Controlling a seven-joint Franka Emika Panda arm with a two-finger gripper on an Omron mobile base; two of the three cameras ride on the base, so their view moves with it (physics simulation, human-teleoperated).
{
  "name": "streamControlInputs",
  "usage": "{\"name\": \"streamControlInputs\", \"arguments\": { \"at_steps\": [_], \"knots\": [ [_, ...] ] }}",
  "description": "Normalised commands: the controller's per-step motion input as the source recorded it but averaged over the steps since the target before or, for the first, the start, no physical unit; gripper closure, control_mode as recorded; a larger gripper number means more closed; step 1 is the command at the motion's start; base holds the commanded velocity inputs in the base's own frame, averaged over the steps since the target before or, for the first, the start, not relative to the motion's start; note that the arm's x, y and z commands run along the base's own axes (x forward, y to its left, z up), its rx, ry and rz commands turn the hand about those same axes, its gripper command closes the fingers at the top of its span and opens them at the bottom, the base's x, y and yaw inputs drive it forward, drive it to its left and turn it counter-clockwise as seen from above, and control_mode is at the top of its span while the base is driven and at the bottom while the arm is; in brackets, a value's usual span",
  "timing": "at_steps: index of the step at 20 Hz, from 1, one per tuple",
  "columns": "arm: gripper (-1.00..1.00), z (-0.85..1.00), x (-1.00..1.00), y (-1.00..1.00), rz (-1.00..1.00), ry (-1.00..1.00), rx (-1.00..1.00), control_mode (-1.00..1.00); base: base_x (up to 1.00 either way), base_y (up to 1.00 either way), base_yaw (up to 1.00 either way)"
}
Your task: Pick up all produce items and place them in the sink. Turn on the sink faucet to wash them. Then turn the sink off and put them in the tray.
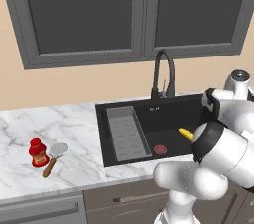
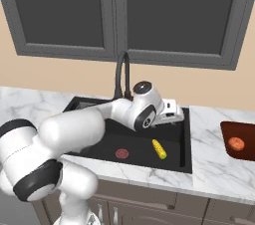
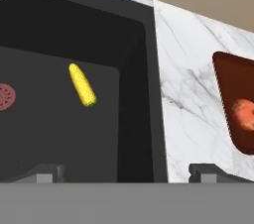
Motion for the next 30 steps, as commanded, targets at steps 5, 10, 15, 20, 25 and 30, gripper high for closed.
{"name": "streamControlInputs", "arguments": {
  "at_steps": [5, 10, 15, 20, 25, 30],
  "knots": [
    [-1.0, 0.0, -0.03, 0.2, 0.07, 0.02, 0.09, -1.0, 0.0, 0.0, 0.0],
    [-1.0, -0.02, 0.0, 0.2, 0.09, 0.01, 0.1, -1.0, 0.0, 0.0, 0.0],
    [-1.0, -0.11, 0.0, 0.4, 0.06, 0.01, 0.0, -1.0, 0.0, 0.0, 0.0],
    [-1.0, -0.13, 0.01, 0.31, 0.04, 0.02, 0.0, -1.0, 0.0, 0.0, 0.0],
    [-1.0, -0.25, 0.09, 0.2, 0.03, 0.0, 0.0, -1.0, 0.0, 0.0, 0.0],
    [-1.0, -0.27, 0.18, 0.12, 0.04, 0.01, 0.0, -1.0, 0.0, 0.0, 0.0]
  ]
}}
